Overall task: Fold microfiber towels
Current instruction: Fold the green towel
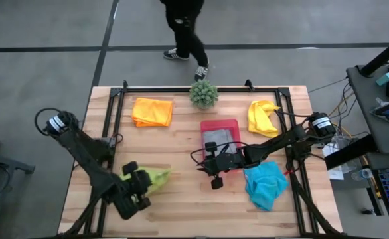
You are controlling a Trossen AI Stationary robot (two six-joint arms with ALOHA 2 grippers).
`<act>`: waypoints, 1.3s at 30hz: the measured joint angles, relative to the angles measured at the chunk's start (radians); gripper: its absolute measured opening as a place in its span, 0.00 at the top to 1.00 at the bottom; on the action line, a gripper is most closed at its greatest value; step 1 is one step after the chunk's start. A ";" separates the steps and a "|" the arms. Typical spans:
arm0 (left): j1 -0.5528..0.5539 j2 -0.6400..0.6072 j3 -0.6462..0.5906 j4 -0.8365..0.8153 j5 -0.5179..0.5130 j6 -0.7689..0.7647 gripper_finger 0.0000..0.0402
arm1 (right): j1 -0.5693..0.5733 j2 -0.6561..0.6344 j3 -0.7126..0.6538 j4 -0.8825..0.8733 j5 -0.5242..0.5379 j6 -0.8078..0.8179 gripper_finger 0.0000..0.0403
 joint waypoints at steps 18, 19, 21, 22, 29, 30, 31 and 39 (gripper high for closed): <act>-0.173 0.013 -0.031 -0.399 0.366 -0.448 1.00 | 0.000 0.000 0.000 0.001 0.000 0.009 0.85; -0.173 0.019 -0.038 -0.392 0.383 -0.449 1.00 | 0.000 0.000 0.000 0.001 0.000 0.009 0.85; -0.173 0.032 -0.051 -0.374 0.402 -0.457 1.00 | 0.000 0.000 0.000 0.001 0.000 0.008 0.85; -0.173 0.036 -0.060 -0.356 0.403 -0.462 1.00 | 0.000 0.000 0.000 0.001 0.000 0.008 0.85; -0.173 0.050 -0.085 -0.333 0.474 -0.473 0.83 | 0.000 0.000 0.000 0.001 0.000 0.016 0.85; -0.172 0.050 -0.086 -0.337 0.485 -0.474 0.80 | 0.000 0.000 0.000 0.002 0.000 0.016 0.85; -0.172 0.050 -0.086 -0.342 0.496 -0.474 0.77 | 0.000 0.000 0.000 0.001 0.000 0.016 0.85; -0.154 0.032 -0.058 -0.376 0.582 -0.435 0.59 | 0.000 0.000 0.000 0.002 0.000 0.018 0.85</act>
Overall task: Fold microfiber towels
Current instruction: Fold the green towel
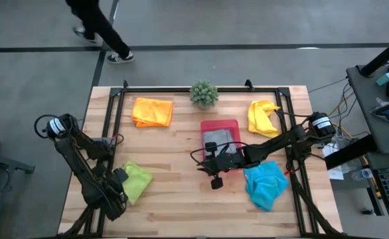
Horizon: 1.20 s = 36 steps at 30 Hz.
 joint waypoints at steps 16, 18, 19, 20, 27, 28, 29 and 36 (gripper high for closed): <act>0.160 0.033 -0.107 0.299 -0.310 0.195 0.71 | 0.000 0.000 0.000 0.000 0.000 0.008 0.85; 0.176 0.052 -0.116 0.306 -0.310 0.197 0.73 | 0.000 0.000 0.000 0.000 0.000 0.008 0.85; 0.184 0.062 -0.117 0.311 -0.310 0.200 0.74 | 0.000 0.000 0.000 0.000 0.000 0.008 0.85; 0.192 0.072 -0.120 0.325 -0.310 0.209 0.75 | 0.000 0.000 0.000 0.000 0.000 0.007 0.85; 0.269 0.132 -0.146 0.596 -0.330 0.392 0.79 | 0.000 0.000 0.000 0.000 0.000 -0.002 0.85; 0.285 0.139 -0.145 0.640 -0.335 0.423 0.80 | 0.000 0.000 0.000 0.000 0.000 -0.002 0.85; 0.300 0.149 -0.144 0.685 -0.344 0.455 0.80 | 0.000 0.000 0.000 0.000 0.000 -0.002 0.85; 0.396 0.196 -0.133 1.094 -0.324 0.866 0.80 | 0.000 0.000 0.000 -0.001 0.000 0.000 0.85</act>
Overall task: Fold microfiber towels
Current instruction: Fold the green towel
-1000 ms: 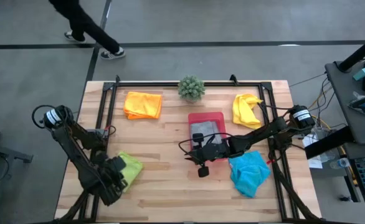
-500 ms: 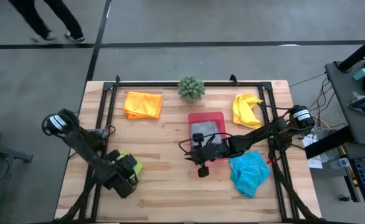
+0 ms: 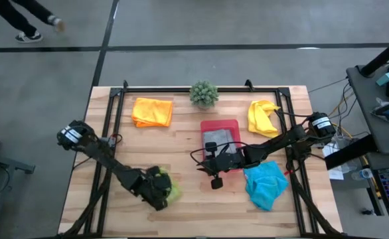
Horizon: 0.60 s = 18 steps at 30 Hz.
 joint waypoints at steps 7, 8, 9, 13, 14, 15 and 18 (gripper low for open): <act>0.011 -0.044 0.015 0.044 0.018 0.181 0.80 | 0.000 0.000 0.000 0.000 0.000 0.030 0.85; 0.011 -0.061 0.015 0.040 0.018 0.197 0.80 | 0.000 0.000 0.000 0.000 0.000 0.041 0.85; 0.007 -0.082 0.015 0.040 0.018 0.210 0.80 | 0.000 0.000 0.001 0.001 0.000 0.049 0.85; -0.007 -0.162 0.013 0.029 0.015 0.280 0.80 | 0.000 0.000 0.013 0.001 0.000 0.075 0.85; -0.011 -0.182 0.011 0.017 0.014 0.289 0.80 | 0.000 0.000 0.018 0.002 0.000 0.075 0.85; -0.015 -0.202 0.011 -0.001 0.011 0.292 0.80 | 0.000 0.000 0.024 0.003 0.000 0.076 0.85; -0.030 -0.258 0.000 -0.097 -0.014 0.255 0.80 | 0.000 0.022 0.049 0.028 -0.002 0.075 0.84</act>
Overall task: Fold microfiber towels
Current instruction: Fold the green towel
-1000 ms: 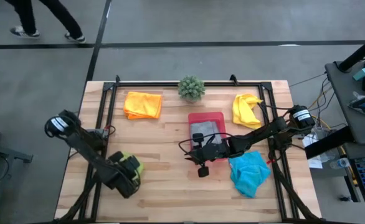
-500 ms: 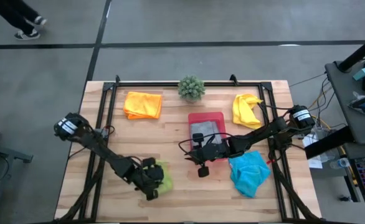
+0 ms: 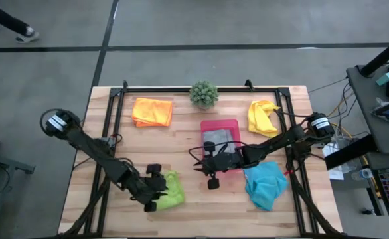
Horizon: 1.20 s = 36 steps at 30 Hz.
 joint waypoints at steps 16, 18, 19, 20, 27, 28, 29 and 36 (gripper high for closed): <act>-0.055 -0.101 -0.157 -0.331 -0.056 -0.452 0.80 | -0.001 0.406 0.389 0.062 -0.025 0.010 0.64; -0.055 -0.101 -0.175 -0.332 -0.055 -0.474 0.80 | -0.002 0.451 0.460 -0.003 -0.026 0.006 0.64; -0.056 -0.101 -0.181 -0.335 -0.054 -0.483 0.80 | -0.002 0.470 0.493 -0.044 -0.026 -0.002 0.64; -0.056 -0.100 -0.186 -0.334 -0.054 -0.490 0.80 | -0.002 0.490 0.524 -0.075 -0.026 -0.006 0.64; -0.062 -0.099 -0.193 -0.332 -0.052 -0.504 0.80 | -0.010 0.570 0.651 -0.196 -0.029 -0.024 0.67; -0.062 -0.099 -0.193 -0.331 -0.052 -0.504 0.80 | -0.012 0.576 0.659 -0.198 -0.032 -0.027 0.68; -0.062 -0.099 -0.193 -0.332 -0.052 -0.504 0.80 | -0.014 0.581 0.665 -0.196 -0.039 -0.029 0.68; -0.062 -0.099 -0.193 -0.332 -0.053 -0.503 0.80 | -0.033 0.579 0.652 -0.195 -0.072 -0.028 0.77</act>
